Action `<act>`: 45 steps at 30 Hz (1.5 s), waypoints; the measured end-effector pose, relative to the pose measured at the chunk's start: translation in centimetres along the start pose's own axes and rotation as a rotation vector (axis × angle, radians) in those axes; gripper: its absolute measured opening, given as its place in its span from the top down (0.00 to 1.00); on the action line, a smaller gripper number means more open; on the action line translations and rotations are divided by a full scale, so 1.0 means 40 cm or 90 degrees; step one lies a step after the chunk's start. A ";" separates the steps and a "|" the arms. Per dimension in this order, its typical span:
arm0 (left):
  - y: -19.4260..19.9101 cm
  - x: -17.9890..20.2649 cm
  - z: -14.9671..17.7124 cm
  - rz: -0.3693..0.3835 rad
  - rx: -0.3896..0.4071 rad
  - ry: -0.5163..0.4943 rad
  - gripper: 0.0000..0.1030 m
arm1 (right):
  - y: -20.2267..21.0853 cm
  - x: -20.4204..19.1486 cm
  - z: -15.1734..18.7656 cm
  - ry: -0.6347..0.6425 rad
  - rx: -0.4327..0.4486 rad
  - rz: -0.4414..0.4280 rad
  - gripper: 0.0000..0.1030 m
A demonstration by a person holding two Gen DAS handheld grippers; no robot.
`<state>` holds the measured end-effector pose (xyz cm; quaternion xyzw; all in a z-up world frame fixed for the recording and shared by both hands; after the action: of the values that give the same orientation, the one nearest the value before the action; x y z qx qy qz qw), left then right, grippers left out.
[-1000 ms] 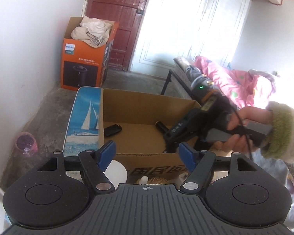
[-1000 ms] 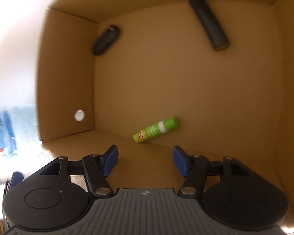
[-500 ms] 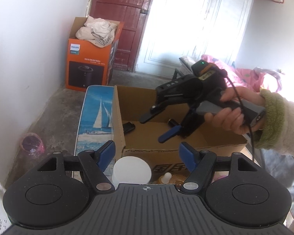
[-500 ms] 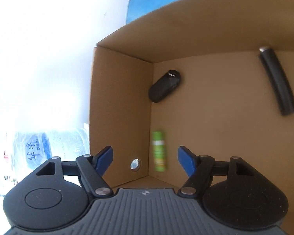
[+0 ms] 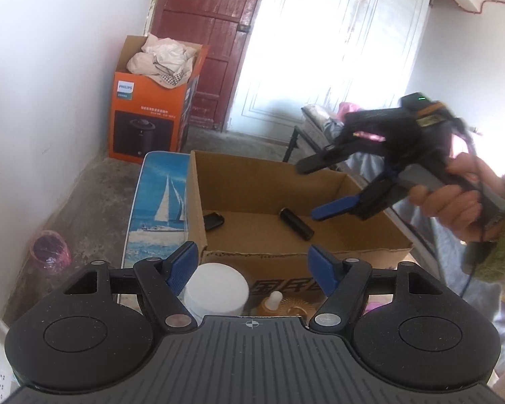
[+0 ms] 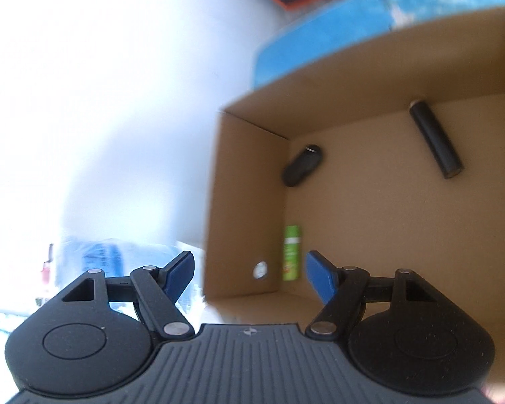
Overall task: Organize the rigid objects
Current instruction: 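Move the open right tool back toward the pink plastic lid, then close the right tool on the rim of the pink plastic lid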
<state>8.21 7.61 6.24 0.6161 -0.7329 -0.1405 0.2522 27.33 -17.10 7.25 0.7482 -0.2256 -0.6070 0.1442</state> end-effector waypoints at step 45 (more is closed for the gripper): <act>-0.238 0.473 0.284 0.046 -0.177 -0.274 0.32 | 0.137 0.320 0.432 0.181 0.184 0.291 0.84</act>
<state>7.83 -13.95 -4.41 0.5046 -0.7652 -0.3586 0.1771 11.69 -27.37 -4.70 0.7684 -0.4499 -0.4092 0.1994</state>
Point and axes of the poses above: each gripper's, at about its wrist camera, not at the fingertips, and y roughly against the way its jaws point, x to its right, z to its underside, the point moved 2 cm from there along -y, roughly the way its jaws point, and after that the axes turned 7 degrees about -z, right-handed, at the moved point
